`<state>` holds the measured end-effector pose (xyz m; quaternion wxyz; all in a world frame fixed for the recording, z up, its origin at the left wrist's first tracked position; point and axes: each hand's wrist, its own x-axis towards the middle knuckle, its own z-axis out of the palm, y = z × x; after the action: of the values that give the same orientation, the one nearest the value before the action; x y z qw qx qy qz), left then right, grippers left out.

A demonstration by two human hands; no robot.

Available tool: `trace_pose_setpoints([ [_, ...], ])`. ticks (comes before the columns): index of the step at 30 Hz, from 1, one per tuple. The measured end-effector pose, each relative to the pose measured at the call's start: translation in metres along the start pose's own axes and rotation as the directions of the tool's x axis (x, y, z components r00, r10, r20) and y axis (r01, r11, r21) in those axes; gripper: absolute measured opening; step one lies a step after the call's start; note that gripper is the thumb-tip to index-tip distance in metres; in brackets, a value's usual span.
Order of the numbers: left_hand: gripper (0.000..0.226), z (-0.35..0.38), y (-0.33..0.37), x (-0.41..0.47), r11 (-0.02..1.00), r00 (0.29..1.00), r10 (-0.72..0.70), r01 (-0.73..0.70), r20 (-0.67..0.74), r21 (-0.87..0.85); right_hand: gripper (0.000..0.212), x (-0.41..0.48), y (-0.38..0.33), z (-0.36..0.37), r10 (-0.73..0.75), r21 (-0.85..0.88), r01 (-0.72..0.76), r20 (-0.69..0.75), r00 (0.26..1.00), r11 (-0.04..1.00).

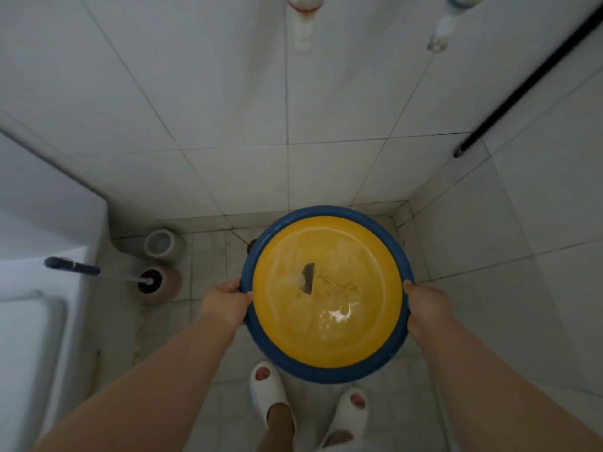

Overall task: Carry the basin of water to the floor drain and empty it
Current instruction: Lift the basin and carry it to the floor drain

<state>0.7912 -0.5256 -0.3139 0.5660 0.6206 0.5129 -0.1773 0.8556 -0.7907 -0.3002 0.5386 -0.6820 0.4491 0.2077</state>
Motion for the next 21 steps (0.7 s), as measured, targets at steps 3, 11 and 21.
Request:
trace_pose_setpoints([
  [3, 0.034, -0.008, 0.004, 0.012, 1.000, 0.999, -0.018, 0.018, -0.036, -0.008, 0.018, 0.005, -0.006, 0.020, 0.004, -0.021, -0.003, 0.042, 0.999, 1.000],
  [11, 0.037, -0.012, 0.005, 0.031, 0.990, 0.983, -0.111, 0.096, -0.148, -0.105, 0.026, 0.039, -0.029, 0.061, -0.014, -0.168, 0.035, 0.121, 0.993, 0.985],
  [21, 0.038, -0.001, -0.006, 0.071, 0.961, 0.959, -0.171, 0.112, -0.224, -0.254, 0.025, 0.091, -0.042, 0.105, 0.025, -0.276, 0.035, 0.212, 0.977, 0.960],
])
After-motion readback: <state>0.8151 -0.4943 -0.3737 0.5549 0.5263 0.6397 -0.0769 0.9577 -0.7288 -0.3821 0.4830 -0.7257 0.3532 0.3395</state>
